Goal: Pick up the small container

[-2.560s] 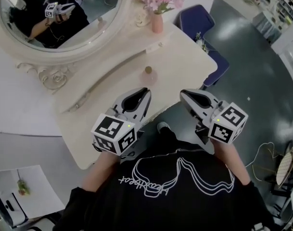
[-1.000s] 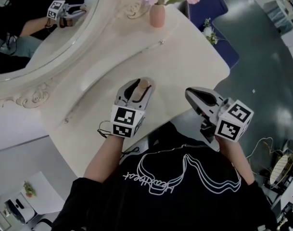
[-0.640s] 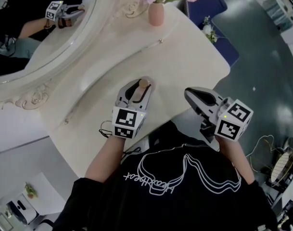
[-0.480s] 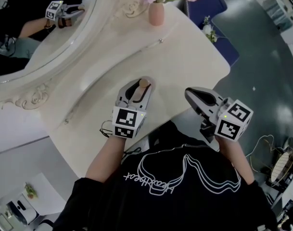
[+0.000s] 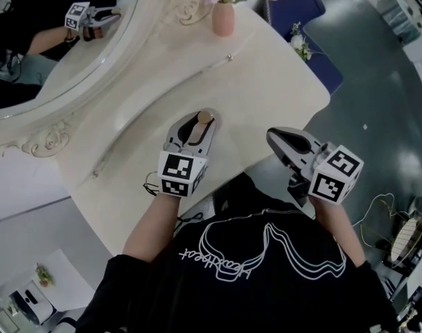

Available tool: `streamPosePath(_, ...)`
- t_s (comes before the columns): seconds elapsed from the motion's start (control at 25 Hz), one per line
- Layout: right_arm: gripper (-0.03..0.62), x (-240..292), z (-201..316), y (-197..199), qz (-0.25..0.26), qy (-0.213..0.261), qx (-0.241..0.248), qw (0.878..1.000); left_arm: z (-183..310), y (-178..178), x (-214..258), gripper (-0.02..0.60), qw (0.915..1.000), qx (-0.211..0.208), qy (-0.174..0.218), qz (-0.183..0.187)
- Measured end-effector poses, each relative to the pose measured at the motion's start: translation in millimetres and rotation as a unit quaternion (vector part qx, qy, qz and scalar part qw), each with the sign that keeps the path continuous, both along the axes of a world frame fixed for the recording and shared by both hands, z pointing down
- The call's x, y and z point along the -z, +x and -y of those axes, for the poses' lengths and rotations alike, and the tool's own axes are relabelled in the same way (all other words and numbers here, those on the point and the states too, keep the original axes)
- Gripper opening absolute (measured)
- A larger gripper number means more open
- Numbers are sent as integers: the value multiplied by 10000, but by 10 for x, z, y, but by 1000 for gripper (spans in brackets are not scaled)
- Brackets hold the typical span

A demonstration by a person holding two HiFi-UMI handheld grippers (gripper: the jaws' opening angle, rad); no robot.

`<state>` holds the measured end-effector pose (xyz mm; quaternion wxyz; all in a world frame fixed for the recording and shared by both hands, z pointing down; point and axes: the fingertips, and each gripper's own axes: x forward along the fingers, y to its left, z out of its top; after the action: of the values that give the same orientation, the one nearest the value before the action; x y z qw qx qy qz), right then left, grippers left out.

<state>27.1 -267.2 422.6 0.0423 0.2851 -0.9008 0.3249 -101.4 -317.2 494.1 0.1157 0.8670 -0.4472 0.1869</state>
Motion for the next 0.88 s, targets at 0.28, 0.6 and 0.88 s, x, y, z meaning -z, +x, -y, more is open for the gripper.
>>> streamPosePath(0.28,8,33,-29,70,42,23,-91,9999,-3,1,172,137,9997,81,-134,-194)
streamPosePath(0.6,8,136,-144,15,-21,207,-79,9998,-219,-34,448,137,9992,124,-184,-327)
streamPosePath(0.88,8,254,-337,-123,-276,489,27,9984,-585,-95,806,137,9985,159,-170,-505)
